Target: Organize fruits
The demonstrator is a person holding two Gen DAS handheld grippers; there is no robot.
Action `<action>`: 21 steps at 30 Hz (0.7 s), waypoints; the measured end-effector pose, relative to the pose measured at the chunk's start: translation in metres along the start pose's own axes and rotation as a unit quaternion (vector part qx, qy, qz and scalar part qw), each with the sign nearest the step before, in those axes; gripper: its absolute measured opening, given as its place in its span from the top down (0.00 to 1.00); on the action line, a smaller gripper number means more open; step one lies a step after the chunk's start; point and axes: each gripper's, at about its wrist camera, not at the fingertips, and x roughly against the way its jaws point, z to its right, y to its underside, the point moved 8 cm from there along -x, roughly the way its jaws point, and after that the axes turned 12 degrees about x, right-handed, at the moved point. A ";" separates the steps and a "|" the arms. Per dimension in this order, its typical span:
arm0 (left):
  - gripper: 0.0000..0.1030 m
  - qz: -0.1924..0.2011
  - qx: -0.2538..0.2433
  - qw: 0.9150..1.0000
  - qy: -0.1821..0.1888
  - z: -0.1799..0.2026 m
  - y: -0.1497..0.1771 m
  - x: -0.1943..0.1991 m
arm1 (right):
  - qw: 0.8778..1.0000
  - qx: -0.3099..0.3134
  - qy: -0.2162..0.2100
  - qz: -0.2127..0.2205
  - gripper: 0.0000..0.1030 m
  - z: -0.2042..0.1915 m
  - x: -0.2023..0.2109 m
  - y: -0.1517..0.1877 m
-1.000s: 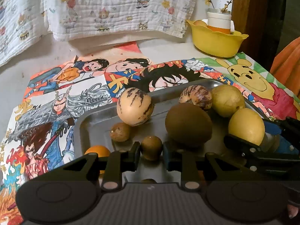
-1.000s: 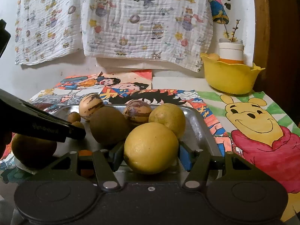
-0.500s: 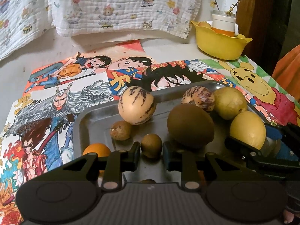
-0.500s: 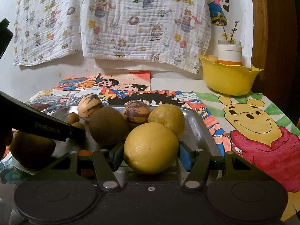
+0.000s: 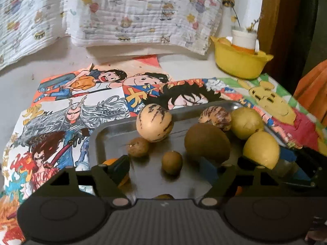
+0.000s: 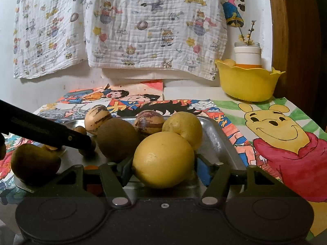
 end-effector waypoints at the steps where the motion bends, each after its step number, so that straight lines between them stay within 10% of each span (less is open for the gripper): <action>1: 0.15 0.006 0.008 1.000 0.003 -0.001 -0.001 0.004 | 1.000 -0.001 0.000 0.002 0.34 0.000 0.001 0.000; 12: 0.01 0.088 0.043 0.995 0.023 -0.004 -0.009 0.042 | 0.999 0.012 0.008 0.030 0.04 -0.001 0.015 -0.007; 21: 0.00 0.143 0.095 0.985 0.030 -0.018 -0.004 0.072 | 0.998 0.003 0.022 0.067 0.01 0.001 0.039 -0.015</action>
